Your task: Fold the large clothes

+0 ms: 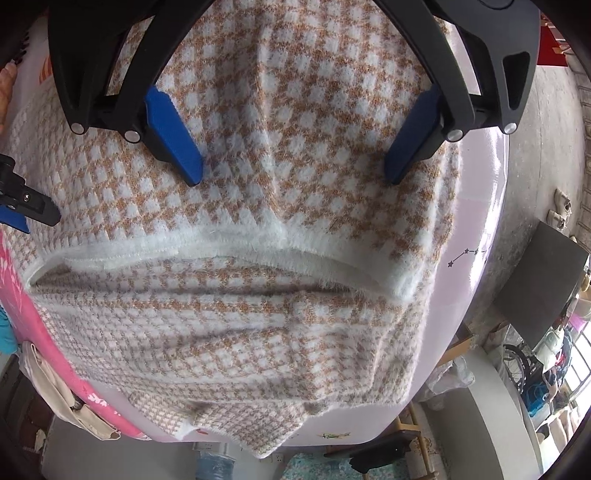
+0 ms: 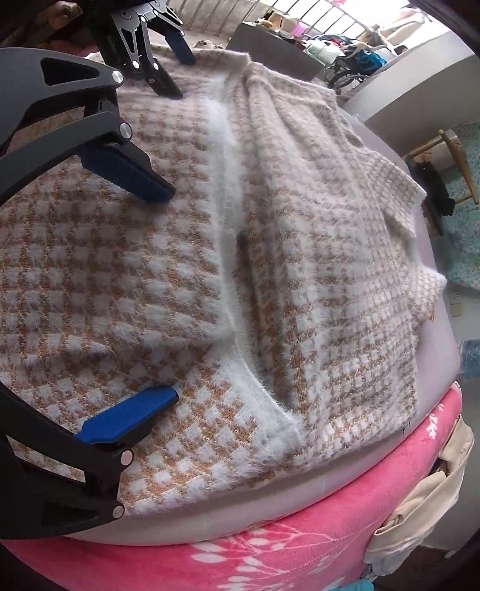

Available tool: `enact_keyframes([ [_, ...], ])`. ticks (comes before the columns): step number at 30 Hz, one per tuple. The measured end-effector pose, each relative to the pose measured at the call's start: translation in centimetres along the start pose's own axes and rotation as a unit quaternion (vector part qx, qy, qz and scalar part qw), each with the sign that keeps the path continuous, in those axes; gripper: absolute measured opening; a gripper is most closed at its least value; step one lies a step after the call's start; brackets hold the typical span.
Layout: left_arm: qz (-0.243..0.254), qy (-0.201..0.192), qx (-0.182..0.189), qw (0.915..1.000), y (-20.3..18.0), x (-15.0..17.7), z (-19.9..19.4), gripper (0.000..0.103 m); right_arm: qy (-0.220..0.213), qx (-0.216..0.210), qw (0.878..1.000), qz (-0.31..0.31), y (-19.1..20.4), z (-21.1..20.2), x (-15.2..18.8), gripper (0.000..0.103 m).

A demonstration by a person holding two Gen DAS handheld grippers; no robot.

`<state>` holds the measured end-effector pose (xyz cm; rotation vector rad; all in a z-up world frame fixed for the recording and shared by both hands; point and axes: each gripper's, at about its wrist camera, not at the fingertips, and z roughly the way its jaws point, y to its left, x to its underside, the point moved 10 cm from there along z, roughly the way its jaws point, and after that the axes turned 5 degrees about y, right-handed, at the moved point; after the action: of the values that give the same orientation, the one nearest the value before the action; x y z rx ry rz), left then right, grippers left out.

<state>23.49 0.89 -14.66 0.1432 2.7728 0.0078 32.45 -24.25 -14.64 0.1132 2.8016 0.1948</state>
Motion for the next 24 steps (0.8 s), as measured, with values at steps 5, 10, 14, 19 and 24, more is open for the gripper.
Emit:
enact_keyframes([
  [5,-0.004,0.002,0.000,1.0000,0.05,-0.08,0.13,0.096,0.017,-0.011,1.000,0.008,-0.04,0.27,-0.01,0.097],
  [10,-0.005,0.008,0.000,1.0000,-0.01,0.00,0.30,0.096,0.017,-0.012,1.000,0.006,-0.19,0.26,-0.26,0.097],
  [14,-0.007,0.013,-0.001,0.9999,-0.04,-0.07,0.45,0.096,0.022,-0.012,1.000,0.006,-0.22,0.35,-0.22,0.097],
  [19,-0.009,0.017,-0.002,0.9998,0.00,-0.04,0.44,0.096,0.026,-0.013,1.000,0.004,-0.24,0.38,-0.20,0.097],
  [24,-0.010,0.014,-0.003,0.9998,-0.01,-0.16,0.43,0.096,0.015,-0.014,1.000,0.004,-0.09,0.29,-0.36,0.097],
])
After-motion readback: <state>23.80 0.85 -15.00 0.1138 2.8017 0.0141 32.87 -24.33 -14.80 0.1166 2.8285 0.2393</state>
